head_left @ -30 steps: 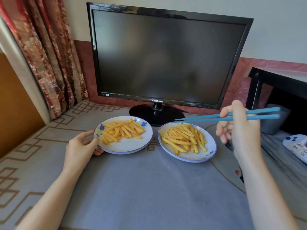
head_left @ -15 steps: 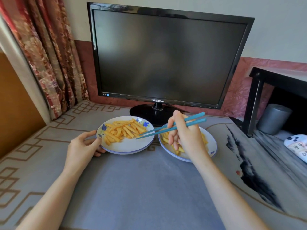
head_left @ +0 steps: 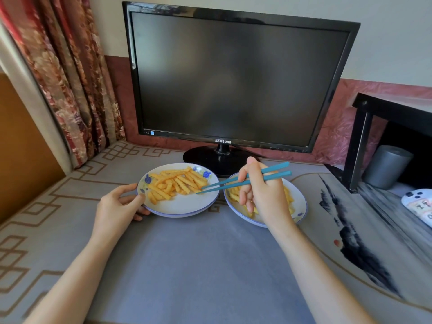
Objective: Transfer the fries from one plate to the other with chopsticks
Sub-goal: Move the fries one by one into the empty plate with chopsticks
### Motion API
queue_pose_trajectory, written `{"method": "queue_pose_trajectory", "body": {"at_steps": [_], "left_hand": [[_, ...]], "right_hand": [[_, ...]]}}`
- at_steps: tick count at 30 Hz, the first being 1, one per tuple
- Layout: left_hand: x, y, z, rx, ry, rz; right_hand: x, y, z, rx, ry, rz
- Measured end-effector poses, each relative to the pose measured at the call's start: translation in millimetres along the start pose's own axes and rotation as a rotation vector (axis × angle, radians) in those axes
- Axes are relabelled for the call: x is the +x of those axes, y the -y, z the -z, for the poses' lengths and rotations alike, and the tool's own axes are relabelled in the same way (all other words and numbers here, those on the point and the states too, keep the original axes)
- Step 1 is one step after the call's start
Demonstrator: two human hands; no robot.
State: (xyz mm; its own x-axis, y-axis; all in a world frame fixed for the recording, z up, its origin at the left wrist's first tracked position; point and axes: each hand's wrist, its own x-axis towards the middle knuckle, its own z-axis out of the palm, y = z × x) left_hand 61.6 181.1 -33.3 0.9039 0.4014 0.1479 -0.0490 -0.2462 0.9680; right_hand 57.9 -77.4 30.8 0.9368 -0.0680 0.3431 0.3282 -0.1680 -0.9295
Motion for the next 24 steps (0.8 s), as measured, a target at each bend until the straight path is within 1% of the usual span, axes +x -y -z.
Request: {"method": "queue_pose_trajectory", "body": {"at_steps": [4, 10, 13, 17, 20, 24], "left_hand": [[0, -1, 1, 0.009, 0.002, 0.0], [-1, -1, 1, 0.004, 0.003, 0.005], [-1, -1, 1, -0.003, 0.005, 0.005], [-1, -1, 0, -0.012, 0.001, -0.003], [0, 2, 1, -0.005, -0.001, -0.007], [4, 6, 1, -0.004, 0.006, -0.007]], "right_hand": [[-2, 0, -5, 0.021, -0.014, -0.017], [-1, 3, 3, 0.083, -0.111, -0.055], [0, 11, 18, 0.099, -0.159, -0.049], [-4, 23, 46, 0.087, -0.244, 0.021], [-11, 28, 71, 0.095, -0.305, 0.038], [-21, 24, 101, 0.051, -0.321, 0.025]]}}
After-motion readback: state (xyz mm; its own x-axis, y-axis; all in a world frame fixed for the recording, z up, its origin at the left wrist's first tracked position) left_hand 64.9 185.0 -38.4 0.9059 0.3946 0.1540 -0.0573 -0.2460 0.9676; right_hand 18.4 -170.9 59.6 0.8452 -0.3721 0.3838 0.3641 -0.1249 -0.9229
